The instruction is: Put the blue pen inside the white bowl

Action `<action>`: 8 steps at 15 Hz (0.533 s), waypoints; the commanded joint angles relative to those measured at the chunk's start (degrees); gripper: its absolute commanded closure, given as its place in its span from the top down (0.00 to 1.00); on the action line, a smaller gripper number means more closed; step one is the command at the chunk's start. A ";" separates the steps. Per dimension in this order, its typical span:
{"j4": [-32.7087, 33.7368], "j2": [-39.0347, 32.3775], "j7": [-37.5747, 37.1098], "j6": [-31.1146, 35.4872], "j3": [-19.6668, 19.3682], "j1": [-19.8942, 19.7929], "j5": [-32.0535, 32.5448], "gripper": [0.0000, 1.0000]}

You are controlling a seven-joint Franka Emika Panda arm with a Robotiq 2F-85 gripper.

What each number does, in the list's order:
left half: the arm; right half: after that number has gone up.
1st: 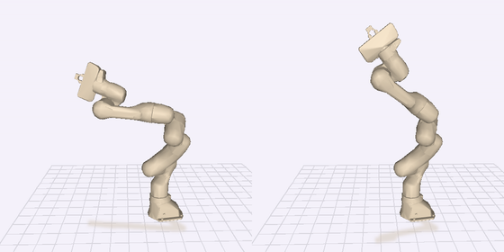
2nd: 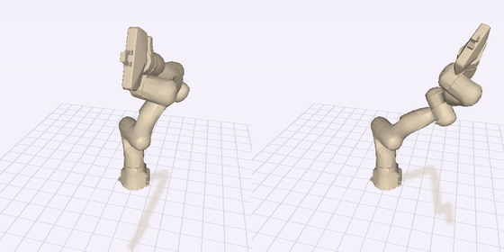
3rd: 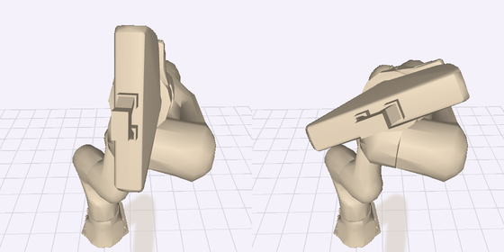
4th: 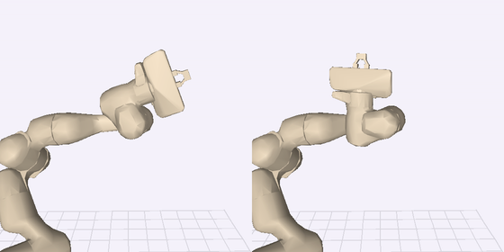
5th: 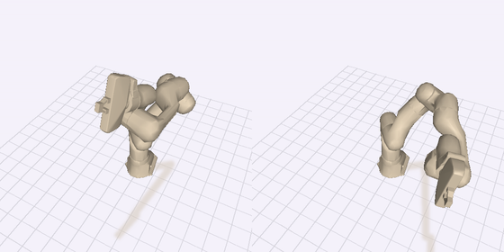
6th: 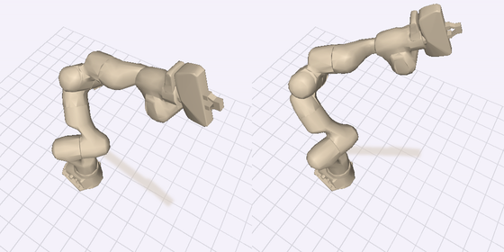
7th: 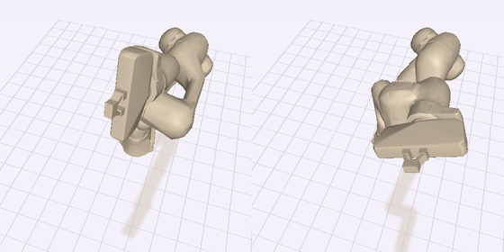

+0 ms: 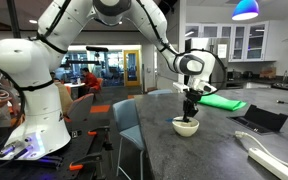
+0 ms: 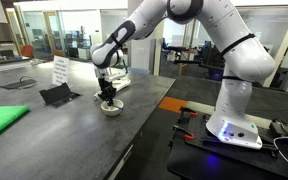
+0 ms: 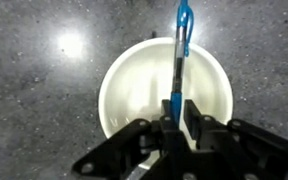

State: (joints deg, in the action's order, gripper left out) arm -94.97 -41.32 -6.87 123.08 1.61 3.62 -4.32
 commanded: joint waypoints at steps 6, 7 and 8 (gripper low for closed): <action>1.99 2.90 0.38 -3.50 -0.39 -0.24 0.70 0.90; 1.40 4.24 0.17 -3.88 -0.46 -0.14 0.78 0.99; 0.48 5.99 0.37 -4.38 -0.42 -0.13 0.86 1.00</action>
State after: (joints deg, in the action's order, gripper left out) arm -92.49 -39.22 -6.87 121.36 1.20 3.53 -3.64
